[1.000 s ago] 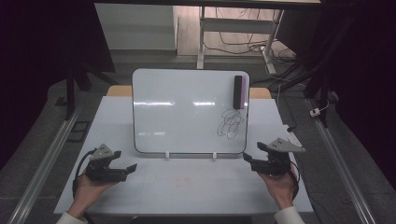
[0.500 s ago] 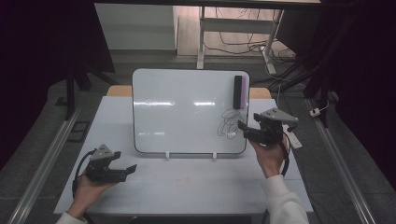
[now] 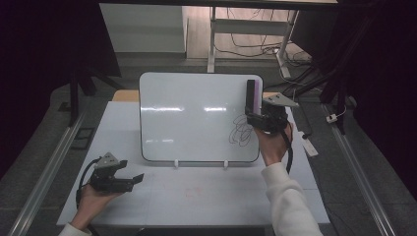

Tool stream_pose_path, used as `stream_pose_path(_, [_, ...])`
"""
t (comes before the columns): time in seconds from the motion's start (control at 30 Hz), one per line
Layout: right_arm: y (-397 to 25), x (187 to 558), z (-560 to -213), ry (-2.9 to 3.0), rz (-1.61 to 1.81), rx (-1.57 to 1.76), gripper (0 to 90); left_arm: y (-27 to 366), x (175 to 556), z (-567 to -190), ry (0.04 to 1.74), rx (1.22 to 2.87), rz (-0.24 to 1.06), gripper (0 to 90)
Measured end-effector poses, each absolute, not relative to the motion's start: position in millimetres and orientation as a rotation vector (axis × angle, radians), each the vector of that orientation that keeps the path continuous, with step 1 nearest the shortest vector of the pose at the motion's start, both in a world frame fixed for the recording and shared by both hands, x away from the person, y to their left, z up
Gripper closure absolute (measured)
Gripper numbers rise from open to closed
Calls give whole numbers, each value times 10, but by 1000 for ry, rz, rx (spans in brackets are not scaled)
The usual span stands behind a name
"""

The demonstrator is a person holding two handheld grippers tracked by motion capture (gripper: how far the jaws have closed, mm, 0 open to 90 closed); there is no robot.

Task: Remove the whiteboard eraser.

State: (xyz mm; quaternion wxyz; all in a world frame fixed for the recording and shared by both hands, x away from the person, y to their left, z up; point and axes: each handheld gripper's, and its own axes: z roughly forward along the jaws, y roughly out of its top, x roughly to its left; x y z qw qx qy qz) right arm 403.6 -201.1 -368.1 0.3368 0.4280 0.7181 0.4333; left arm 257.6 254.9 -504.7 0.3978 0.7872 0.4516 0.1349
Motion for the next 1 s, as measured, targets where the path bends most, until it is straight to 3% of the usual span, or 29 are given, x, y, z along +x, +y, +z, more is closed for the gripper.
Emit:
stream_pose_path(0.6, [-1831,4140,-3641,1806,1037,1163,604,2538,2569,-5054,1146,2000,359,143])
stream_pose_path(1.0, [-1866,3919,-3516,1794,1091,1076,637,2542,2566,-5052,1148,1999,364,142])
